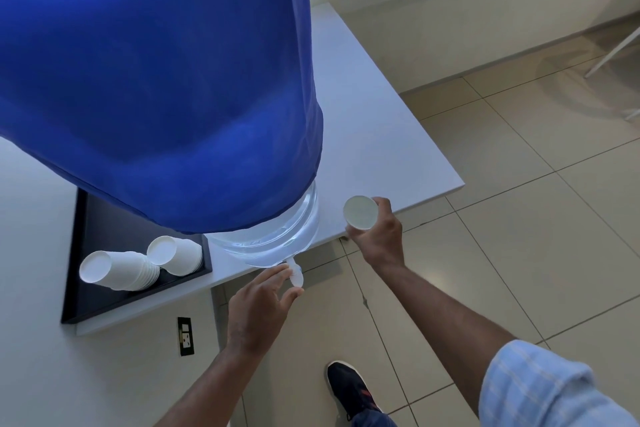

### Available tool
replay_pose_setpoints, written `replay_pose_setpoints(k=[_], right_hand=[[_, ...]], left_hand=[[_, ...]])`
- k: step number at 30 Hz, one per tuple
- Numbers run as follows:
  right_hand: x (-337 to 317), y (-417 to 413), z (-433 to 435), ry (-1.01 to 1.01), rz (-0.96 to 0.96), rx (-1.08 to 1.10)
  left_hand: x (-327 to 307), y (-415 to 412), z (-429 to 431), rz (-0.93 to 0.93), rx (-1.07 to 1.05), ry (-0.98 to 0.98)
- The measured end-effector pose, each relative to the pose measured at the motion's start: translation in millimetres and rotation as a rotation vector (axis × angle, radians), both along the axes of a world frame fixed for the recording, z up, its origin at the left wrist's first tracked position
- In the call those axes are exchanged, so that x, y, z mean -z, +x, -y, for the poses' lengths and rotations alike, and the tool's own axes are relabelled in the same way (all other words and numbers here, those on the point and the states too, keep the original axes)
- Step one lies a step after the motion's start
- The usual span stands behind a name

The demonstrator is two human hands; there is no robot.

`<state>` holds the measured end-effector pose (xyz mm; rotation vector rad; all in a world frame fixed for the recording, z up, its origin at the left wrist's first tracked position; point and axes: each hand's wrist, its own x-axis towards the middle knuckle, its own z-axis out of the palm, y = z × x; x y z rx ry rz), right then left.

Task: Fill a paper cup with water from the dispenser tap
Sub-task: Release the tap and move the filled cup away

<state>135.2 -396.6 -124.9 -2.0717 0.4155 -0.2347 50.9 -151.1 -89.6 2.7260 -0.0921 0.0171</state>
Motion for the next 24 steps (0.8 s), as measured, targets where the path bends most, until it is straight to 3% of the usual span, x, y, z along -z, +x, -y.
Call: replay_pose_setpoints(k=[10,24], right_hand=[[-1,54,3,0.002,-0.009,0.003],[13,67,4,-0.013,-0.077,-0.037]], left_hand=[[1,2,-3,-0.005,0.023,0.040],[-2,0,-3,-0.021,0.000,-0.001]])
